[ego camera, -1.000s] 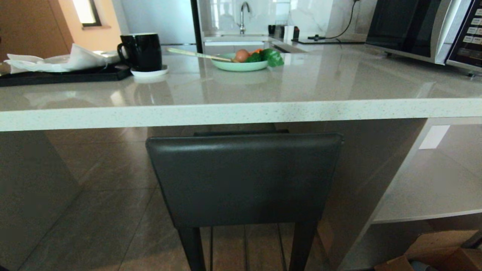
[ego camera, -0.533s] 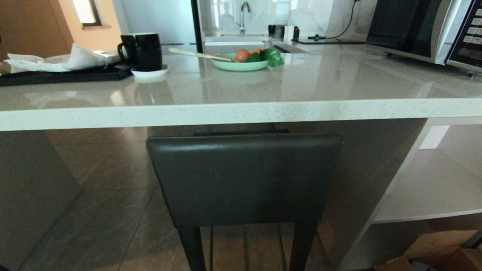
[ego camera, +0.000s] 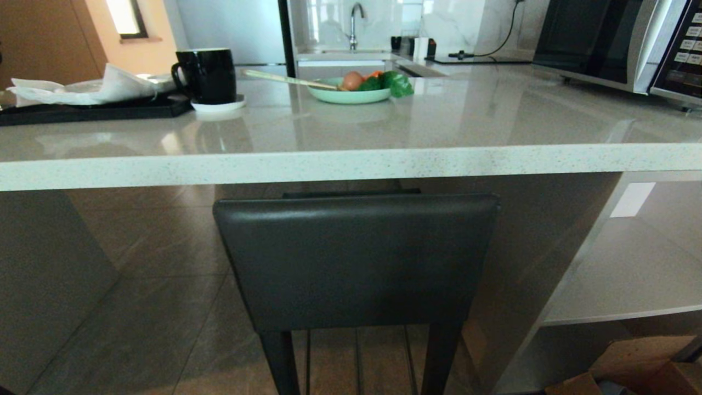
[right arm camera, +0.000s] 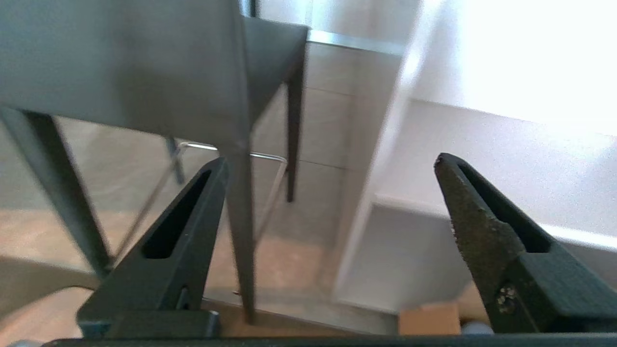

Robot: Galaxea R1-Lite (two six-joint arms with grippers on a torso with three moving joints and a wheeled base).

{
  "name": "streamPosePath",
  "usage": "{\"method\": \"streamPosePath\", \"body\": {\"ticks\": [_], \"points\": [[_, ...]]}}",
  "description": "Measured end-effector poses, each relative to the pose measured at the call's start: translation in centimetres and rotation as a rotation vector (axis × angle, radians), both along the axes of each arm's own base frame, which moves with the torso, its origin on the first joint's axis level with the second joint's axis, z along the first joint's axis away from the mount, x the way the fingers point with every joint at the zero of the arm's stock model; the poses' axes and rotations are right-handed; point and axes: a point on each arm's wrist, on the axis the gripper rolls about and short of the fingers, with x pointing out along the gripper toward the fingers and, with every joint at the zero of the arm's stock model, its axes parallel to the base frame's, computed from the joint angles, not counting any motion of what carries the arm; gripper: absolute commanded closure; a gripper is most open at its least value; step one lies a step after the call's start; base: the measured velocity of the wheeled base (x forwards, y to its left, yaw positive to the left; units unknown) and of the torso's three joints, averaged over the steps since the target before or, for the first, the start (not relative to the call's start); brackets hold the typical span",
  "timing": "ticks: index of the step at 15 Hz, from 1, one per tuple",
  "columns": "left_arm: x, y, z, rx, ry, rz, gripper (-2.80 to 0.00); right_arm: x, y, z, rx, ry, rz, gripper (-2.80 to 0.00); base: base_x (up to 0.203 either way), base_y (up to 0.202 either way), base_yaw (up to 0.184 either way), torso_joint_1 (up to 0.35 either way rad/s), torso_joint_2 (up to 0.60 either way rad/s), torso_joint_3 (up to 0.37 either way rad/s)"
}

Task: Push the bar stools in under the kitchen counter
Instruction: Pull the gray chair out from under the dining table

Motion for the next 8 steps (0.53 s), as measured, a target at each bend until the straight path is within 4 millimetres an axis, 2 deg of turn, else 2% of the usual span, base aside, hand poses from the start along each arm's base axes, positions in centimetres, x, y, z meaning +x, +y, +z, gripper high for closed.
{"method": "streamPosePath", "body": {"ticks": [2, 4, 6, 8], "points": [[1.7, -0.2, 1.8, 0.011, 0.016, -0.121, -2.8, 2.0, 0.1, 2.2, 0.003, 0.03, 0.058, -2.8, 0.0, 0.0, 0.0, 0.0, 0.0, 0.0], [3.8, -0.8, 3.0, 0.015, 0.048, -0.218, -2.8, 4.8, 0.4, 4.0, 0.005, 0.064, 0.13, -2.8, 0.0, 0.0, 0.0, 0.0, 0.0, 0.0], [5.4, -1.5, 3.6, -0.038, 0.087, -0.359, -2.8, 7.8, 1.0, 5.1, 0.013, 0.104, 0.261, -2.8, 0.0, 0.0, 0.0, 0.0, 0.0, 0.0], [6.6, -1.9, 3.4, -0.127, 0.129, -0.474, -2.8, 9.7, 1.7, 5.4, 0.047, 0.16, 0.464, -2.8, 0.0, 0.0, 0.0, 0.0, 0.0, 0.0]]}}
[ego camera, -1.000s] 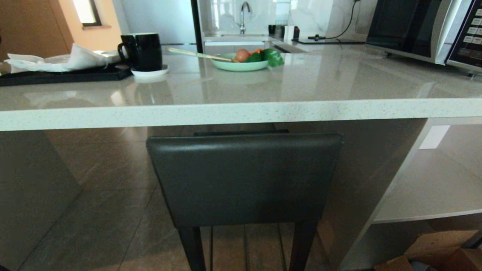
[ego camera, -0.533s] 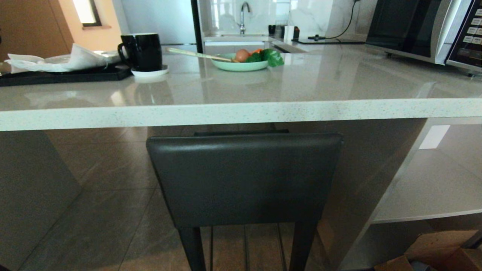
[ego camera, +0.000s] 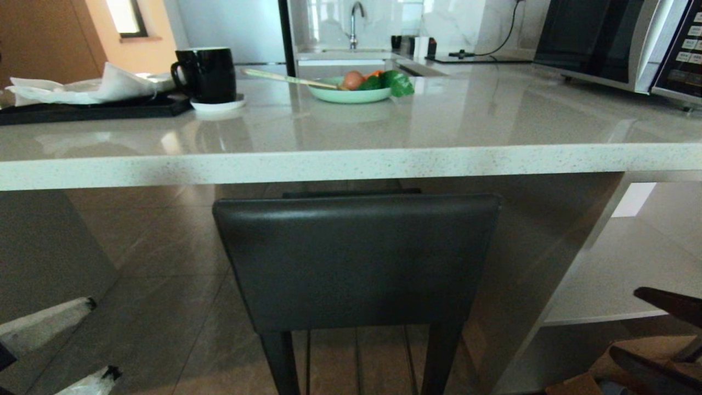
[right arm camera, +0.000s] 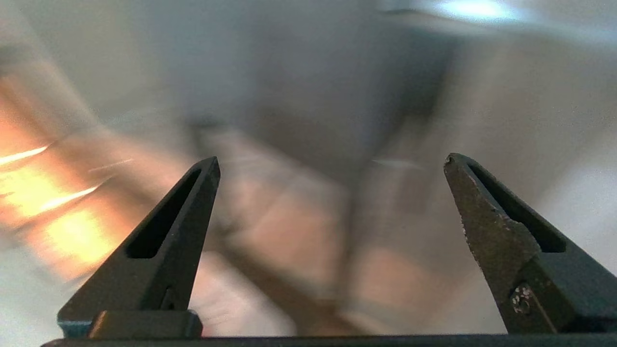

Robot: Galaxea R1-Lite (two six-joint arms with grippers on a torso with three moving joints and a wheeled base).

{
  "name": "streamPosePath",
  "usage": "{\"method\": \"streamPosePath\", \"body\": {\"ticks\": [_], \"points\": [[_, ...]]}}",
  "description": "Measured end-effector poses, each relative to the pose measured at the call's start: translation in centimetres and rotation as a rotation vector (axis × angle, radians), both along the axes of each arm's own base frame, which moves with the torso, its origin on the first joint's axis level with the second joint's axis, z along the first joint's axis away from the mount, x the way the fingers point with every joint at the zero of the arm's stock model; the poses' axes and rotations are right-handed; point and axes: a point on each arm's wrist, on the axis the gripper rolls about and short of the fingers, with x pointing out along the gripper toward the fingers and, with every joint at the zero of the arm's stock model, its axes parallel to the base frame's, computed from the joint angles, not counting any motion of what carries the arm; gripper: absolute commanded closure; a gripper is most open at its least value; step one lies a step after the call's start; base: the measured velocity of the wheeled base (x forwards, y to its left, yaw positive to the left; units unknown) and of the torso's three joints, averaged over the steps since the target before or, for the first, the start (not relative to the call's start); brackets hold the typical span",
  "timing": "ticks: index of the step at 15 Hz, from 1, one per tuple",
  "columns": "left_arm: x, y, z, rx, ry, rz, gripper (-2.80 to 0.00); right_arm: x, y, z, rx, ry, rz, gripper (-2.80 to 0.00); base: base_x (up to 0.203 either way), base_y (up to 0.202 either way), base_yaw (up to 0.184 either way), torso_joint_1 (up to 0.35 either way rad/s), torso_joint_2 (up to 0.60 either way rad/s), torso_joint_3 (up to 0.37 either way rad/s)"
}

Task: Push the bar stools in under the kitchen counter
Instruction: Pull the gray chair out from under the dining table

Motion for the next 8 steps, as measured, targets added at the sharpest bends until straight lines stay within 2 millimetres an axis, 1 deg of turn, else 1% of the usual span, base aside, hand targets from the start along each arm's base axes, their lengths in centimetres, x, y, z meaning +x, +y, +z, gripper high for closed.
{"method": "streamPosePath", "body": {"ticks": [1, 3, 5, 8], "points": [[0.6, -0.1, -0.6, -0.022, 0.035, -0.034, -2.8, 0.7, 0.3, -0.1, 0.026, 0.046, 0.112, -2.8, 0.0, 0.0, 0.0, 0.0, 0.0, 0.0], [1.3, -0.1, -2.0, -0.018, 0.097, -0.072, -2.8, 1.8, 0.6, -0.6, 0.059, 0.12, 0.244, -2.8, 0.0, 0.0, 0.0, 0.0, 0.0, 0.0], [1.9, -0.1, -2.9, -0.016, 0.129, -0.069, -2.8, 3.1, 0.6, -1.4, 0.065, 0.155, 0.245, -2.8, 0.0, 0.0, 0.0, 0.0, 0.0, 0.0], [3.6, -0.2, -3.3, -0.013, 0.157, -0.062, -2.8, 5.2, 0.6, -2.2, 0.067, 0.174, 0.233, -2.8, 0.0, 0.0, 0.0, 0.0, 0.0, 0.0]]}}
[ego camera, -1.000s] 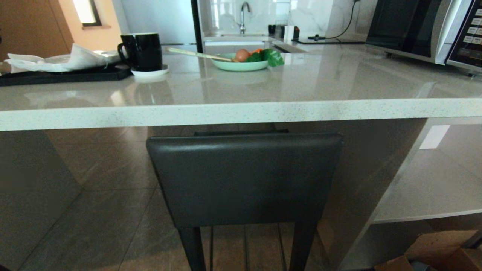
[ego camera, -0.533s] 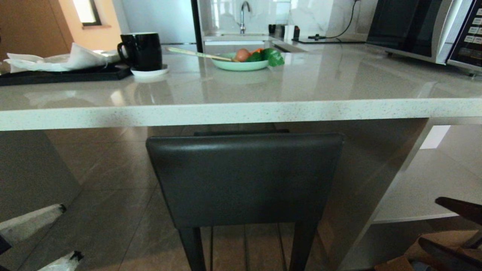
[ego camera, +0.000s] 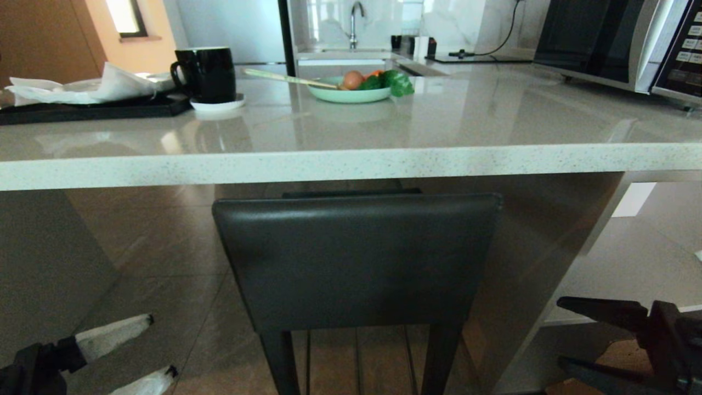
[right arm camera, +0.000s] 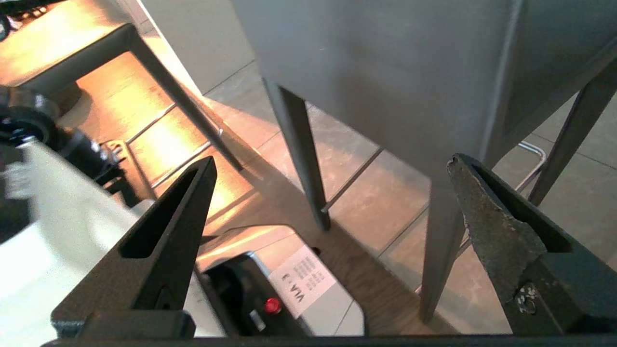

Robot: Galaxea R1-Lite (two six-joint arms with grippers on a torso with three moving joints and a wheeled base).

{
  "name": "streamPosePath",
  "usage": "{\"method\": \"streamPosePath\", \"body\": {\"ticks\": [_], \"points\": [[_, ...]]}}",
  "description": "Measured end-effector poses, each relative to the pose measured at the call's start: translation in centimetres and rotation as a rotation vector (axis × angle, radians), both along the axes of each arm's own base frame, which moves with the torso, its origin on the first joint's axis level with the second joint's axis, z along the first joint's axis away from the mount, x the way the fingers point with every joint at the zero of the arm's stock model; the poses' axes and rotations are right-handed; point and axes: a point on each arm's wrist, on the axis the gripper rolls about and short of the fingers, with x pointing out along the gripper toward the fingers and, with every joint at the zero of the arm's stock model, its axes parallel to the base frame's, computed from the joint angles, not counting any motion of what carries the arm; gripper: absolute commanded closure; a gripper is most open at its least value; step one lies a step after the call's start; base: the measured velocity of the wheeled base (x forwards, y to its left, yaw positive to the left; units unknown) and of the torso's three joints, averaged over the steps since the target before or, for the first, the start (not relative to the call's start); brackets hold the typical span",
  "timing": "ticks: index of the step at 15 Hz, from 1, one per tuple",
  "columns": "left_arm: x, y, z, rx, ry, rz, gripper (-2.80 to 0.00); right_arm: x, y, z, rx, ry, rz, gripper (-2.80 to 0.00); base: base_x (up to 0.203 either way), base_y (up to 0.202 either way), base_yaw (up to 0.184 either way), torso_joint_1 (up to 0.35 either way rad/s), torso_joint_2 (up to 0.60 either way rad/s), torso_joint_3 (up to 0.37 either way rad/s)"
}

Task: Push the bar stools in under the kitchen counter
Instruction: Pull the gray chair out from under the dining table

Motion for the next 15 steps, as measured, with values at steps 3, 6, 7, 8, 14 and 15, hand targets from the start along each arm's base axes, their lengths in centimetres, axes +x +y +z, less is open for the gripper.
{"method": "streamPosePath", "body": {"ticks": [3, 6, 7, 8, 14, 15], "points": [[2.7, -0.3, 0.2, 0.006, -0.033, -0.002, -2.8, 2.4, 0.3, -0.4, 0.001, -0.009, 0.004, -2.8, 0.0, 0.0, 0.0, 0.0, 0.0, 0.0], [5.4, -0.6, 0.1, 0.038, -0.088, -0.002, -2.8, 4.9, 0.8, -0.9, 0.006, -0.032, 0.023, -2.8, 0.0, 0.0, 0.0, 0.0, 0.0, 0.0], [6.1, -0.6, -0.1, 0.051, -0.091, 0.0, -2.8, 5.7, 1.1, -0.9, 0.009, -0.043, 0.03, -2.8, 0.0, 0.0, 0.0, 0.0, 0.0, 0.0], [6.7, -0.6, -0.4, 0.058, -0.074, 0.006, -2.8, 6.5, 1.4, -0.9, 0.012, -0.048, 0.038, -2.8, 0.0, 0.0, 0.0, 0.0, 0.0, 0.0], [10.1, -0.5, -1.4, 0.088, -0.076, -0.057, -2.8, 10.4, 3.3, -1.7, 0.018, -0.061, 0.095, -2.8, 0.0, 0.0, 0.0, 0.0, 0.0, 0.0], [10.8, -0.6, -1.5, 0.089, -0.095, -0.061, -2.8, 10.9, 3.8, -2.0, 0.023, -0.071, 0.106, -2.8, 0.0, 0.0, 0.0, 0.0, 0.0, 0.0]]}}
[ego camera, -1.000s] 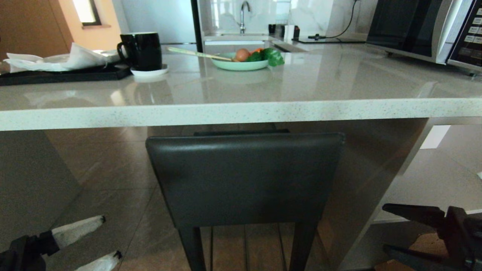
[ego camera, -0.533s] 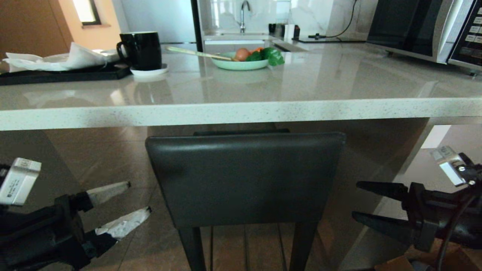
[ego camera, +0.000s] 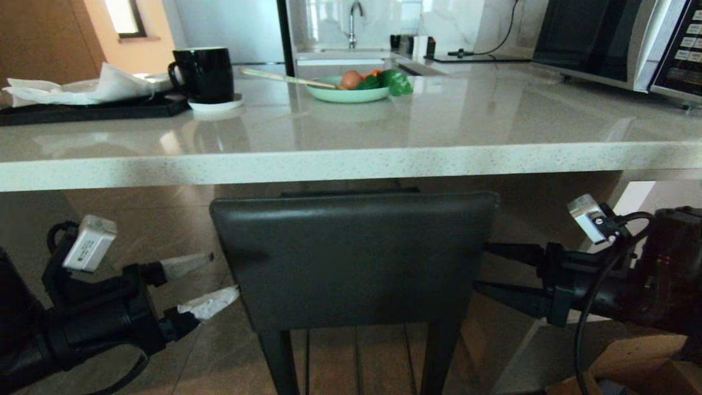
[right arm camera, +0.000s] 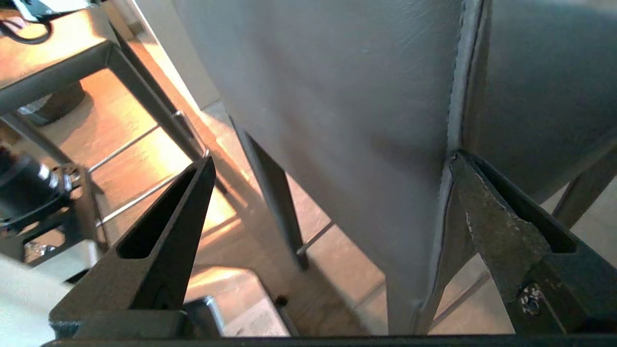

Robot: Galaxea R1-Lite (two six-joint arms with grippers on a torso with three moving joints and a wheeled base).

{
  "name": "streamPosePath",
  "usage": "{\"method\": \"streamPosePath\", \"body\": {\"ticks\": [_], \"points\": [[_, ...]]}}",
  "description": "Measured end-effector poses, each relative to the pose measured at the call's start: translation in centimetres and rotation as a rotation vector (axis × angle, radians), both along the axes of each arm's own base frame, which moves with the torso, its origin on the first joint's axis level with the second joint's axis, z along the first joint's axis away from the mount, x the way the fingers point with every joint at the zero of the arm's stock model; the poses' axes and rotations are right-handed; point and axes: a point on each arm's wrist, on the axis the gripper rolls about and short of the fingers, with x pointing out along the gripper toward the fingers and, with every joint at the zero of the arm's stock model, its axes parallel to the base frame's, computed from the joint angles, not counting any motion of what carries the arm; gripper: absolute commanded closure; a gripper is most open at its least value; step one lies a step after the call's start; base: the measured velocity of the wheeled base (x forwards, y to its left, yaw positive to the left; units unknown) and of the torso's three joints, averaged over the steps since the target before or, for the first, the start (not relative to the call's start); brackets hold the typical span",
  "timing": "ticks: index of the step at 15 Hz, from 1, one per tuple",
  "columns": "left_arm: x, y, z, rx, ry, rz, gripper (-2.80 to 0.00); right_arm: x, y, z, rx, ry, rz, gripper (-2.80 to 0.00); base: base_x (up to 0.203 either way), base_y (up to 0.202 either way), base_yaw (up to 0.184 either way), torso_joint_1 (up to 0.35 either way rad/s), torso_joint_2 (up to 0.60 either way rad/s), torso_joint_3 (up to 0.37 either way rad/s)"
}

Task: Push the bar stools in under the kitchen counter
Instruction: Pull the gray chair out from under the dining table

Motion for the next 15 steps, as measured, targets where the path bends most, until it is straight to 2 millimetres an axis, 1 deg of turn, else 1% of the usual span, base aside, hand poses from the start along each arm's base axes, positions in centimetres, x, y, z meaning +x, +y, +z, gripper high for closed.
{"method": "streamPosePath", "body": {"ticks": [3, 6, 9, 11, 13, 15], "points": [[1.7, -0.2, -0.5, 0.0, -0.041, -0.009, -2.8, 1.5, 1.1, -0.7, 0.023, -0.047, 0.029, -2.8, 0.0, 0.0, 0.0, 0.0, 0.0, 0.0], [2.6, -0.3, -1.3, 0.004, -0.009, -0.014, -2.8, 2.4, 1.6, -1.5, 0.031, -0.075, 0.045, -2.8, 0.0, 0.0, 0.0, 0.0, 0.0, 0.0], [2.9, -0.3, -1.7, 0.005, 0.009, -0.014, -2.8, 2.6, 1.9, -2.2, 0.027, -0.048, 0.058, -2.8, 0.0, 0.0, 0.0, 0.0, 0.0, 0.0], [3.2, -0.3, -1.7, 0.005, 0.008, -0.016, -2.8, 2.4, 2.0, -2.4, 0.032, -0.031, 0.097, -2.8, 0.0, 0.0, 0.0, 0.0, 0.0, 0.0], [3.4, -0.3, -1.6, 0.004, 0.004, -0.018, -2.8, 2.2, 2.0, -2.2, 0.045, -0.023, 0.141, -2.8, 0.0, 0.0, 0.0, 0.0, 0.0, 0.0], [3.5, -0.3, -1.5, 0.004, 0.0, -0.019, -2.8, 2.4, 2.1, -1.9, 0.049, -0.034, 0.146, -2.8, 0.0, 0.0, 0.0, 0.0, 0.0, 0.0]]}}
